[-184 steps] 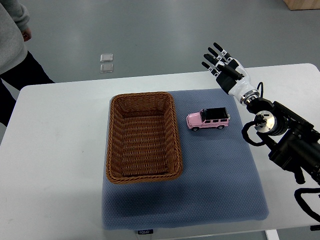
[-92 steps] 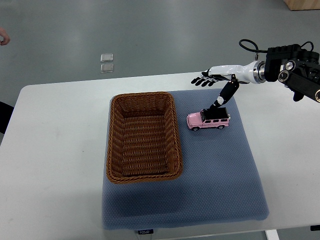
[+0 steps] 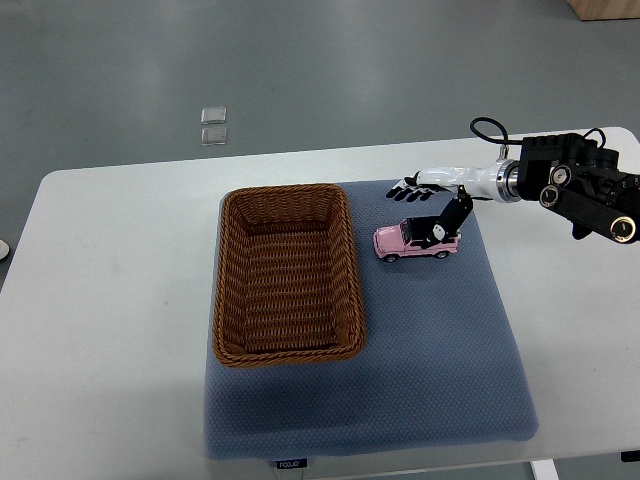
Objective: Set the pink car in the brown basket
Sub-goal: 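Lower the right hand and close its fingers around the pink car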
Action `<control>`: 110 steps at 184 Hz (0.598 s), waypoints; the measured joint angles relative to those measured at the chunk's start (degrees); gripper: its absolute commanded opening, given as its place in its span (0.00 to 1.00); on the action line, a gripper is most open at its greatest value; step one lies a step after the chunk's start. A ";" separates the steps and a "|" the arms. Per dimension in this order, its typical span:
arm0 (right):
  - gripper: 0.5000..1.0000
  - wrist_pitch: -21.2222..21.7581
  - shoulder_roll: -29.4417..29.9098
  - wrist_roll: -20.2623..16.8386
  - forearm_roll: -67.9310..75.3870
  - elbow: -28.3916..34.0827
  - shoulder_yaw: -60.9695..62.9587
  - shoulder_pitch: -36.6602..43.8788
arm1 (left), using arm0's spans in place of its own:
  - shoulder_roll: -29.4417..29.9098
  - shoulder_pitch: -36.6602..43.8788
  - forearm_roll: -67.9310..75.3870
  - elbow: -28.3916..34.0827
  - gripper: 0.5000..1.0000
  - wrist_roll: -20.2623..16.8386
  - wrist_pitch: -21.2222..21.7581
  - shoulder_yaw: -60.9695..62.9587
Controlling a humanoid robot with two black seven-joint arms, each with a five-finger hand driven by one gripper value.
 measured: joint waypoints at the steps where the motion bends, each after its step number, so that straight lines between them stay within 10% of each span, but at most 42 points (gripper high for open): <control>1: 0.81 -0.04 0.01 0.00 -0.01 0.00 0.00 -0.05 | 0.00 0.00 0.00 0.00 1.00 0.00 0.00 0.00; 48: 0.77 -1.45 1.03 -0.01 -0.61 -0.19 -0.19 -1.35 | 0.00 0.00 0.02 0.06 1.00 0.00 0.00 0.00; 96: 0.50 -1.95 1.20 0.00 -0.76 -0.22 -0.27 -2.08 | 0.00 0.00 0.02 0.23 1.00 0.00 0.00 0.00; 110: 0.28 -2.29 1.21 0.10 -0.81 -0.21 -0.35 -2.41 | 0.00 0.00 0.02 0.25 1.00 0.00 0.00 -0.05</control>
